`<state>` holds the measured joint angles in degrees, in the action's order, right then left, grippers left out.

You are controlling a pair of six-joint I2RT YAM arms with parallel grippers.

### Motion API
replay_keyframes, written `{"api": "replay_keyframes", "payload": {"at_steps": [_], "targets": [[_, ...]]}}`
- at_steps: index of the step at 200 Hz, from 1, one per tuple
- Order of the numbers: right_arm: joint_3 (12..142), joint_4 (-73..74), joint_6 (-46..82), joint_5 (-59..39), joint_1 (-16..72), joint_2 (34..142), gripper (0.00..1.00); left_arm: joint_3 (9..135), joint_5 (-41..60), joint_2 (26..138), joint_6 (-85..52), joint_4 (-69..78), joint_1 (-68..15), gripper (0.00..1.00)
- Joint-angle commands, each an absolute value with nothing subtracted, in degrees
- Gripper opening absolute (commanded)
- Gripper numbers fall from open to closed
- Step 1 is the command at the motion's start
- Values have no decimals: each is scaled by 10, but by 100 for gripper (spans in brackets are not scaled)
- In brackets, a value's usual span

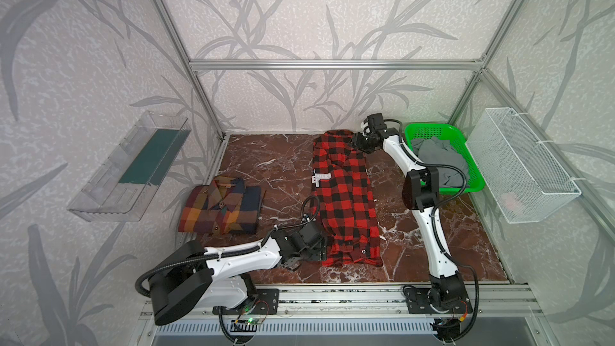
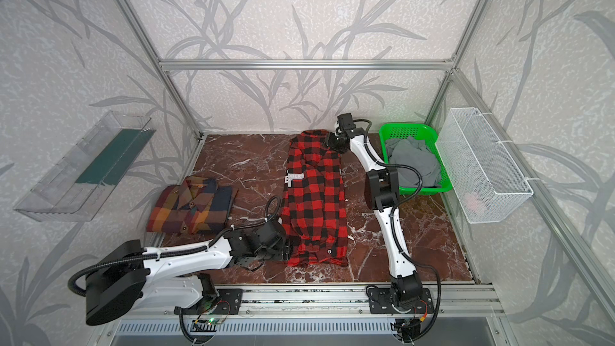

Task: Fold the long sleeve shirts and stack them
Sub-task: 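Release the collar and bring the right gripper to the shirt's near hem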

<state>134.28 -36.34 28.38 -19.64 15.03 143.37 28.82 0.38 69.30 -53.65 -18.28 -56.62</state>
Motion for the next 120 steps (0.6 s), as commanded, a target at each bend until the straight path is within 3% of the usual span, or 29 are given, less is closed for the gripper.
{"api": "replay_keyframes", "payload": {"at_steps": [1, 46, 120], "targets": [[1212, -305, 274, -189, 156, 1271, 66, 265, 27, 641, -545, -248, -568, 80], [851, -177, 319, -216, 169, 1024, 79, 213, 32, 527, -572, -232, -564, 84], [458, -209, 327, -192, 252, 746, 77, 194, 102, 549, -593, -150, -556, 87]]}}
